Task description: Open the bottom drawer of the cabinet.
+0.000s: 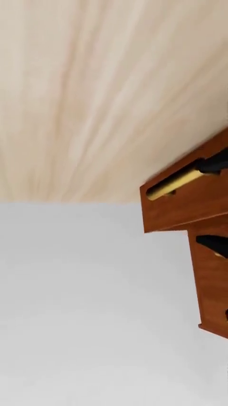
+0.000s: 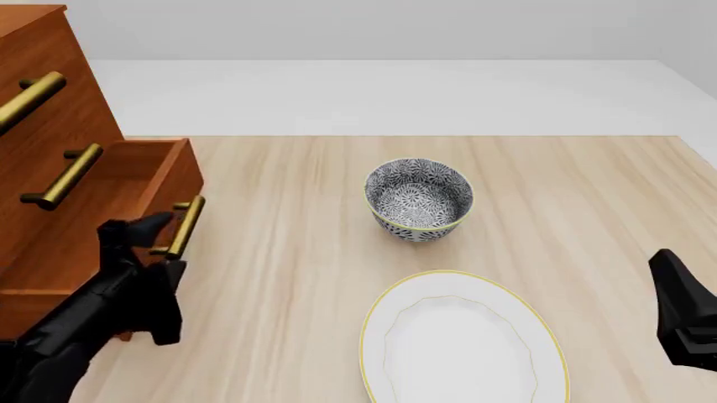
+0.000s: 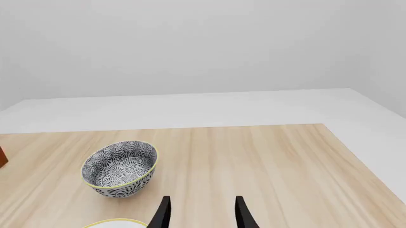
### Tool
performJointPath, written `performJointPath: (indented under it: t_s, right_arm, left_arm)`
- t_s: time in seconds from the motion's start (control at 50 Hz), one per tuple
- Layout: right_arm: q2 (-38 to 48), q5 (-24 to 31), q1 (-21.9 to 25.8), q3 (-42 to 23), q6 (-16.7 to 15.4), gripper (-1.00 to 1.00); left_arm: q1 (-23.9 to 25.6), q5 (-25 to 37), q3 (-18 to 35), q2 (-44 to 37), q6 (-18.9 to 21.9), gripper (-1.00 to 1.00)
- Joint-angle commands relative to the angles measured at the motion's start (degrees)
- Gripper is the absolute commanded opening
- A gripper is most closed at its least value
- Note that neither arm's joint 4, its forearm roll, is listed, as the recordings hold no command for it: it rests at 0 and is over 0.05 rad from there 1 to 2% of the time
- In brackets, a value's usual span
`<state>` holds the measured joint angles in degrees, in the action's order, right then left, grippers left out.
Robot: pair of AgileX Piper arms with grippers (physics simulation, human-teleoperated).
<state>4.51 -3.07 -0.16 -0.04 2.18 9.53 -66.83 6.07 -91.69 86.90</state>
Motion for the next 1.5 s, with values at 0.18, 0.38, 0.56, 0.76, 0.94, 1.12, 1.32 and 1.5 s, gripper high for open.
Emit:
performJointPath:
  t_s: [0.18, 0.38, 0.56, 0.76, 0.94, 1.12, 1.32, 1.5]
  right_arm:
    - [0.0, 0.0, 0.0, 0.0, 0.0, 1.00]
    - [0.0, 0.0, 0.0, 0.0, 0.0, 1.00]
    - [0.0, 0.0, 0.0, 0.0, 0.0, 1.00]
    - [0.0, 0.0, 0.0, 0.0, 0.0, 1.00]
    - [0.0, 0.0, 0.0, 0.0, 0.0, 1.00]
    - [0.0, 0.0, 0.0, 0.0, 0.0, 1.00]
    - [0.0, 0.0, 0.0, 0.0, 0.0, 1.00]
    - [0.0, 0.0, 0.0, 0.0, 0.0, 1.00]
  left_arm:
    - [3.7, 3.7, -6.0, 12.8, -3.1, 1.00]
    - [6.5, 22.4, -6.0, 33.6, -5.1, 1.00]
    - [9.7, 43.7, -5.6, 56.8, -8.0, 1.00]
    - [14.1, 63.0, 1.2, 72.2, -14.2, 1.00]
    - [18.2, 71.8, 12.9, 74.5, -26.5, 1.00]
    - [20.0, 77.1, 24.2, 72.6, -39.8, 1.00]
    - [19.1, 79.2, 30.2, 69.9, -50.0, 1.00]
    - [16.3, 83.1, 35.3, 68.2, -59.1, 1.00]
